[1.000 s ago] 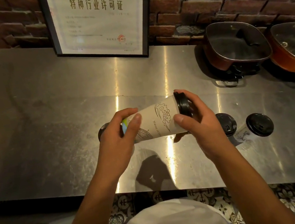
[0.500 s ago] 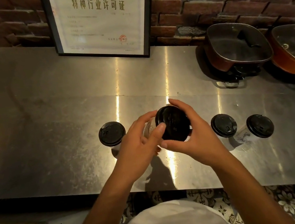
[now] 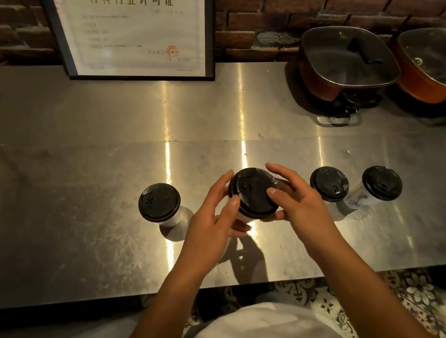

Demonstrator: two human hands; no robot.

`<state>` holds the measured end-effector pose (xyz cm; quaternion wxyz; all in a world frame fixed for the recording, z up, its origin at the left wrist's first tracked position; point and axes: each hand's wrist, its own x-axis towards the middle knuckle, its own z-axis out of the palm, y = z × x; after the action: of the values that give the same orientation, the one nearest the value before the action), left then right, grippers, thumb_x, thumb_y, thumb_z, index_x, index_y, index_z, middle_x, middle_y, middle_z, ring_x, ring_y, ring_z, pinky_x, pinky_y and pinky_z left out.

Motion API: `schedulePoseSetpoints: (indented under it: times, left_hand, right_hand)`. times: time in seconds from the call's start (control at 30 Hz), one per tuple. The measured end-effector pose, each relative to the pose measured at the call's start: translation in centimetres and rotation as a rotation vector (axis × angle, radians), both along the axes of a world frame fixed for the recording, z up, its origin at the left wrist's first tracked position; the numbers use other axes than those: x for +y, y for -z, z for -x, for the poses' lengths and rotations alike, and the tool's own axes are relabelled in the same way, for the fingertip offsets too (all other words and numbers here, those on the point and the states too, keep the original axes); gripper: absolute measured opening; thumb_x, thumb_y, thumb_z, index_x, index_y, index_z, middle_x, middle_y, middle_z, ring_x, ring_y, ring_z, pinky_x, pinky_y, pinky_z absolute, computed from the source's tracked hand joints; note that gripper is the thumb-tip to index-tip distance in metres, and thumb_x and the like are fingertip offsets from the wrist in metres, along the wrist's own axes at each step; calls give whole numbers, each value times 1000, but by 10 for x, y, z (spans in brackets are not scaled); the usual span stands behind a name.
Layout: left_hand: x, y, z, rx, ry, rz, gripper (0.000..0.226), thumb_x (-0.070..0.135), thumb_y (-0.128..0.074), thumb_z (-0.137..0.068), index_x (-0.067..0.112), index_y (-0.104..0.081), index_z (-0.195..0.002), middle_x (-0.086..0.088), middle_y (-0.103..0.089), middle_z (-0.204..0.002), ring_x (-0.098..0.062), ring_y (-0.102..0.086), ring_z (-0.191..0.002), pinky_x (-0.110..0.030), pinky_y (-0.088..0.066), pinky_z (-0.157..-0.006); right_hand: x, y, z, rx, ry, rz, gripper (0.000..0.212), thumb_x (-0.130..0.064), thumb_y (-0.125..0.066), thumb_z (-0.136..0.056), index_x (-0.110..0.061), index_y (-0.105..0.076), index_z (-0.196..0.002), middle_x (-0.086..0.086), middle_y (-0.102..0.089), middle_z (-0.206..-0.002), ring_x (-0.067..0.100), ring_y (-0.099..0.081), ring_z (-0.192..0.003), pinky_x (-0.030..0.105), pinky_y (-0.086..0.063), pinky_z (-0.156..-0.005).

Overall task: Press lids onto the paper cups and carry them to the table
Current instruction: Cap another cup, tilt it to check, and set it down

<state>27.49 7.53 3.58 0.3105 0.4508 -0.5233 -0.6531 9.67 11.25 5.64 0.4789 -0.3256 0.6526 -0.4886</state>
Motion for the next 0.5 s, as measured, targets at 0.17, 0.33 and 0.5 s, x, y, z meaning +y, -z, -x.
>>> schedulePoseSetpoints:
  times: [0.17, 0.33, 0.5]
  left_hand:
    - [-12, 33, 19, -96, 58, -47, 53, 45, -64, -97, 61, -41, -142, 10, -54, -147, -24, -79, -90, -50, -62, -88]
    - [-20, 52, 42, -120, 5, -157, 50, 28, -61, -102, 54, -46, -142, 10, -55, -142, -13, -73, -104, -43, -63, -88]
    - [-39, 65, 61, -197, -9, -188, 47, 25, -57, -104, 53, -47, -141, 8, -55, -140, -22, -61, -125, -45, -62, -90]
  right_hand:
    - [-2, 26, 14, 8, -29, -59, 41, -2, -56, -102, -26, -65, -133, -2, -70, -126, 12, -72, -106, 32, -64, -77]
    - [-17, 49, 42, 51, -108, -101, 42, 3, -57, -99, -29, -66, -125, -7, -71, -122, 21, -68, -117, 34, -64, -81]
    - [-35, 77, 54, 143, -108, -141, 51, 1, -58, -96, -47, -67, -113, -11, -73, -120, 17, -68, -117, 51, -57, -99]
